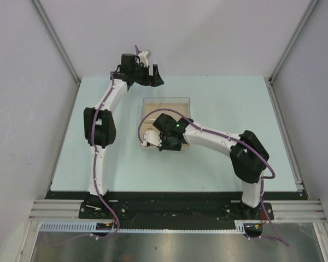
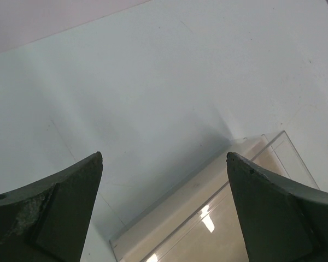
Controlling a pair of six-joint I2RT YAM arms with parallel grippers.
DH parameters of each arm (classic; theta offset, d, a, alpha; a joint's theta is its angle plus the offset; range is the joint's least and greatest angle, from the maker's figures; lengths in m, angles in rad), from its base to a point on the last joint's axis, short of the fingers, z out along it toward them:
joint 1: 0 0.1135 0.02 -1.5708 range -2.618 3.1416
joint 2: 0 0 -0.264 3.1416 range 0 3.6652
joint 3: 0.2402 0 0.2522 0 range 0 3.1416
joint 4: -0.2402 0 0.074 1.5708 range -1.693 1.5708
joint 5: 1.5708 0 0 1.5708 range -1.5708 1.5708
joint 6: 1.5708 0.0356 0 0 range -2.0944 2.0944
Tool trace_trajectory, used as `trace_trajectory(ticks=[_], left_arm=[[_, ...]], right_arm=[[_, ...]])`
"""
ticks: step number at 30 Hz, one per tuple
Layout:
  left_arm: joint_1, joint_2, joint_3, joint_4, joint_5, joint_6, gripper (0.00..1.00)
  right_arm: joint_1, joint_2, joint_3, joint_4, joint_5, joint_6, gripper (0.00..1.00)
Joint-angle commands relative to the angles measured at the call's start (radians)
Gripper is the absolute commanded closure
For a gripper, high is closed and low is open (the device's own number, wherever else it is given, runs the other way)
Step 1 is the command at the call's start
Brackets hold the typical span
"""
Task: Organize the mixed jewelry
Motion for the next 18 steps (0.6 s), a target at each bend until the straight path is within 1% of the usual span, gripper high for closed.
trace_trajectory(ticks=[1, 7, 11, 18], left_arm=[[-0.008, 0.023, 0.073, -0.017, -0.038, 0.042, 0.0], [-0.042, 0.039, 0.066, -0.065, -0.075, 0.105, 0.0], [-0.065, 0.037, 0.035, -0.077, -0.078, 0.141, 0.0], [-0.088, 0.033, 0.004, -0.074, -0.083, 0.154, 0.01]], right_arm=[[-0.019, -0.01, 0.044, 0.001, 0.013, -0.018, 1.0], [-0.03, -0.01, 0.054, -0.002, 0.013, -0.029, 1.0], [-0.033, -0.007, 0.056, 0.001, 0.011, -0.03, 1.0], [-0.036, -0.014, 0.056, 0.004, 0.016, -0.037, 1.0]])
